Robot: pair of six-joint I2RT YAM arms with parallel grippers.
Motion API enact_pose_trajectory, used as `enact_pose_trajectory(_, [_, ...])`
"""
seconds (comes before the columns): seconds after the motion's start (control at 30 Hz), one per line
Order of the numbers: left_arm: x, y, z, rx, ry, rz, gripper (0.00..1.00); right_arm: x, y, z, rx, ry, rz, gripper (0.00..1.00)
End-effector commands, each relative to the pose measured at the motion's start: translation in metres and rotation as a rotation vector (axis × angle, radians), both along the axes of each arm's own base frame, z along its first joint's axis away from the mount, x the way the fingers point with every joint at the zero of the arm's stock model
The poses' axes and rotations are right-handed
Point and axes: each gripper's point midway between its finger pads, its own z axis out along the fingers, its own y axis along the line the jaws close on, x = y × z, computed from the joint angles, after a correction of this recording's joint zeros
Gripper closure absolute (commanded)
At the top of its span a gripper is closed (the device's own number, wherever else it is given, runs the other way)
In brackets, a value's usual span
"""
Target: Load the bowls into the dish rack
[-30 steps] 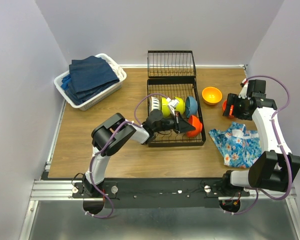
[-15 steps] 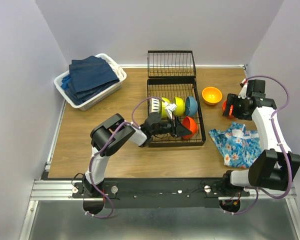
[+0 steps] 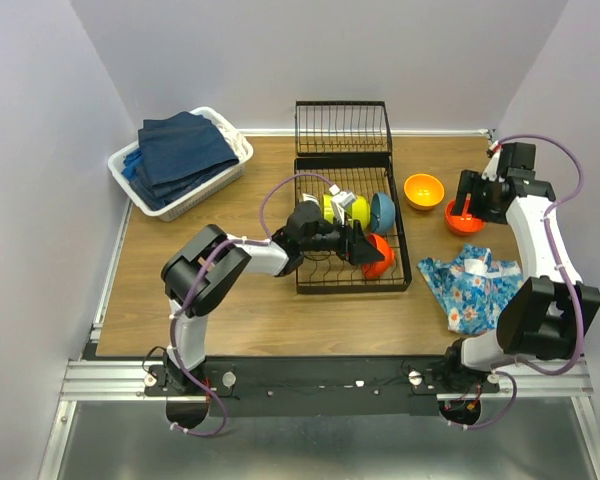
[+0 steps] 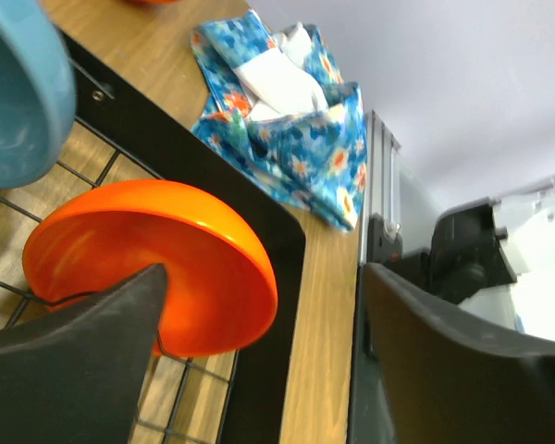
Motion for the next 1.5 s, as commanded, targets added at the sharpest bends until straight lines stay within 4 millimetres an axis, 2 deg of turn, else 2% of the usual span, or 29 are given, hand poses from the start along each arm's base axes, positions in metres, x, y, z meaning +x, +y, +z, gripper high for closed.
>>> enact_pose_trajectory(0.0, [-0.013, 0.009, 0.015, 0.033, -0.068, -0.131, 0.01, 0.030, -0.016, 0.011, -0.024, -0.046, -0.046, 0.16])
enact_pose_trajectory(0.07, [-0.007, 0.013, 0.017, 0.064, -0.087, -0.126, 0.01, 0.036, -0.025, 0.010, -0.028, -0.045, -0.066, 0.16])
enact_pose_trajectory(0.1, [-0.006, 0.016, 0.018, 0.070, -0.097, -0.132, 0.01, 0.039, -0.028, 0.001, -0.022, -0.022, -0.073, 0.16])
enact_pose_trajectory(0.13, [-0.007, 0.019, 0.026, 0.068, -0.120, -0.137, 0.01, 0.041, -0.034, -0.001, -0.020, -0.017, -0.086, 0.16])
enact_pose_trajectory(0.23, [-0.008, 0.045, 0.015, 0.187, -0.167, -0.163, 0.01, 0.054, -0.046, -0.024, -0.017, 0.039, -0.083, 0.16])
enact_pose_trajectory(0.27, [-0.009, 0.051, 0.022, 0.198, -0.197, -0.165, 0.01, 0.057, -0.052, -0.027, -0.020, 0.046, -0.087, 0.16])
enact_pose_trajectory(0.3, [-0.014, 0.061, 0.014, 0.250, -0.178, -0.175, 0.01, 0.060, -0.055, -0.032, -0.020, 0.055, -0.077, 0.17])
enact_pose_trajectory(0.33, [-0.012, 0.068, 0.013, 0.275, -0.245, -0.187, 0.01, 0.067, -0.059, -0.029, -0.025, 0.040, -0.082, 0.17])
enact_pose_trajectory(0.37, [-0.013, 0.076, 0.021, 0.290, -0.291, -0.184, 0.01, 0.071, -0.065, -0.041, -0.028, 0.065, -0.073, 0.18])
enact_pose_trajectory(0.43, [-0.013, 0.095, 0.014, 0.395, -0.299, -0.157, 0.01, 0.081, -0.072, -0.043, -0.049, 0.064, -0.058, 0.19])
enact_pose_trajectory(0.47, [-0.007, 0.104, 0.018, 0.444, -0.405, -0.155, 0.01, 0.090, -0.079, -0.047, -0.054, 0.067, -0.061, 0.19])
enact_pose_trajectory(0.5, [-0.011, 0.120, 0.007, 0.590, -0.366, -0.138, 0.01, 0.095, -0.083, -0.049, -0.065, 0.068, -0.051, 0.20])
enact_pose_trajectory(0.53, [0.030, 0.157, -0.007, 0.856, -0.390, 0.123, 0.01, 0.097, -0.086, -0.054, -0.070, 0.082, -0.053, 0.21])
enact_pose_trajectory(0.57, [0.031, 0.165, -0.003, 0.872, -0.384, 0.150, 0.01, 0.105, -0.090, -0.050, -0.079, 0.068, -0.056, 0.21])
enact_pose_trajectory(0.6, [0.036, 0.184, -0.008, 0.922, -0.408, 0.176, 0.01, 0.108, -0.092, -0.061, -0.080, 0.090, -0.047, 0.23])
enact_pose_trajectory(0.63, [0.050, 0.204, -0.006, 0.990, -0.440, 0.276, 0.01, 0.111, -0.093, -0.062, -0.081, 0.092, -0.046, 0.24])
enact_pose_trajectory(0.67, [0.053, 0.213, 0.002, 0.996, -0.467, 0.318, 0.01, 0.112, -0.094, -0.065, -0.077, 0.098, -0.042, 0.26])
enact_pose_trajectory(0.7, [0.054, 0.222, 0.000, 1.021, -0.478, 0.305, 0.01, 0.116, -0.093, -0.072, -0.067, 0.109, -0.034, 0.29])
enact_pose_trajectory(0.8, [0.061, 0.234, 0.009, 1.018, -0.451, 0.342, 0.01, 0.113, -0.094, -0.083, -0.066, 0.140, -0.039, 0.31])
enact_pose_trajectory(0.83, [0.068, 0.245, 0.013, 1.019, -0.447, 0.371, 0.01, 0.111, -0.093, -0.088, -0.064, 0.150, -0.037, 0.31])
enact_pose_trajectory(0.9, [0.075, 0.249, 0.023, 0.987, -0.459, 0.392, 0.01, 0.109, -0.092, -0.089, -0.064, 0.157, -0.019, 0.32])
enact_pose_trajectory(1.03, [0.096, 0.272, 0.031, 0.975, -0.437, 0.489, 0.03, 0.101, -0.090, -0.090, -0.066, 0.171, -0.007, 0.33])
enact_pose_trajectory(1.07, [0.102, 0.283, 0.033, 0.973, -0.422, 0.526, 0.02, 0.099, -0.090, -0.089, -0.071, 0.169, -0.010, 0.34])
enact_pose_trajectory(1.17, [0.109, 0.295, 0.039, 0.942, -0.409, 0.562, 0.04, 0.095, -0.090, -0.086, -0.074, 0.167, -0.011, 0.34])
enact_pose_trajectory(1.27, [0.108, 0.299, 0.041, 0.923, -0.407, 0.569, 0.04, 0.088, -0.087, -0.090, -0.065, 0.190, -0.005, 0.36])
enact_pose_trajectory(1.37, [0.104, 0.306, 0.039, 0.915, -0.409, 0.568, 0.07, 0.081, -0.087, -0.093, -0.053, 0.207, -0.009, 0.42])
enact_pose_trajectory(1.4, [0.102, 0.313, 0.034, 0.924, -0.404, 0.560, 0.08, 0.083, -0.087, -0.093, -0.043, 0.205, -0.002, 0.49])
enact_pose_trajectory(1.47, [0.099, 0.319, 0.033, 0.925, -0.405, 0.560, 0.13, 0.083, -0.088, -0.092, -0.040, 0.208, 0.001, 0.58])
